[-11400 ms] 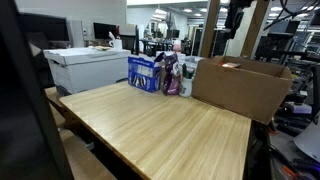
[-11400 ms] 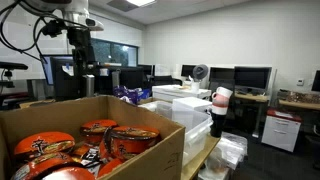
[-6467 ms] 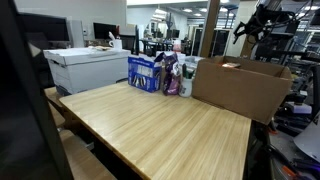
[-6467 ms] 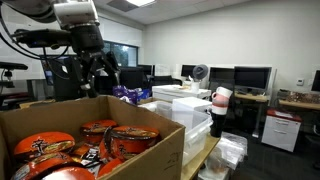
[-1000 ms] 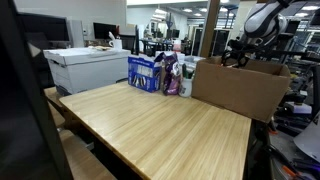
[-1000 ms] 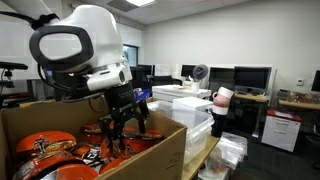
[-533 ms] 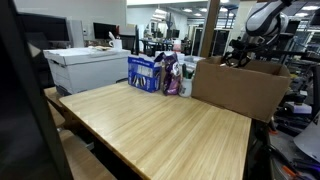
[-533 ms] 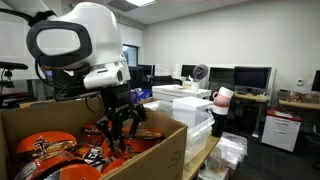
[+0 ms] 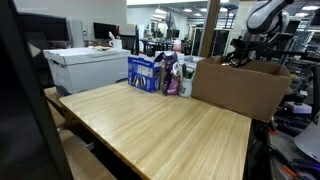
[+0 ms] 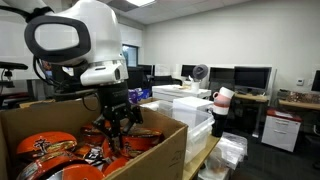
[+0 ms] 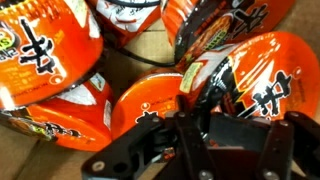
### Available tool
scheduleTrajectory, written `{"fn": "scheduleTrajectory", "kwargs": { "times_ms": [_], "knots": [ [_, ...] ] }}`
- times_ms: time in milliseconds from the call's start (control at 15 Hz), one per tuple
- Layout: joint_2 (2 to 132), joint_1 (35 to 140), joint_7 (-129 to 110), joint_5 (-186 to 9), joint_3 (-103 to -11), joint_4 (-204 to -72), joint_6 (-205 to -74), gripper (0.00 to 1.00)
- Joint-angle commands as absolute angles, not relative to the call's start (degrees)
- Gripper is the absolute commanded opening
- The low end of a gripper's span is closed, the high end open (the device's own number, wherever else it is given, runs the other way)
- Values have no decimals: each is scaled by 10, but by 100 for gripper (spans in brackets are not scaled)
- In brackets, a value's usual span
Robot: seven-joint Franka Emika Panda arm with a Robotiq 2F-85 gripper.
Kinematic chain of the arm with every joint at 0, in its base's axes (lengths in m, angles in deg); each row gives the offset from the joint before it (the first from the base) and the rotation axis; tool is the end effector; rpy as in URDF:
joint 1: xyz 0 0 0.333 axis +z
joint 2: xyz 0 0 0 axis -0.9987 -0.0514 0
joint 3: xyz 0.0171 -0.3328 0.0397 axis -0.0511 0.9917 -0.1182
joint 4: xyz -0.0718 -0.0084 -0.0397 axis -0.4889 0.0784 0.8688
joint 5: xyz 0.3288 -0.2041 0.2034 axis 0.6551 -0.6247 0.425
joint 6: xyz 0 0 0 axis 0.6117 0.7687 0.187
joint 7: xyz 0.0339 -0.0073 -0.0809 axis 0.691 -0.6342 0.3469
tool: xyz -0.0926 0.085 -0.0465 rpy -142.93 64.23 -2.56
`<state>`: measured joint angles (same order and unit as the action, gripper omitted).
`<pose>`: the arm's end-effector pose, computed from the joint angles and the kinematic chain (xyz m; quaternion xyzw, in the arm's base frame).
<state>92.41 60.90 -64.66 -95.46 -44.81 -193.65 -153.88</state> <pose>0.3580 -0.3201 0.2866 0.6773 -0.7304 0.0868 0.0147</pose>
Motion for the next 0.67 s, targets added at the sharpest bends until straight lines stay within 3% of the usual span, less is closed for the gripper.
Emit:
{"fn": "scheduleTrajectory", "kwargs": {
  "times_ms": [0,600],
  "knots": [
    [951,605,-675,-981,-460,-1943,-1529,3],
    [1004,594,-701,-1032,-478,-1943,-1483,2]
  ]
}}
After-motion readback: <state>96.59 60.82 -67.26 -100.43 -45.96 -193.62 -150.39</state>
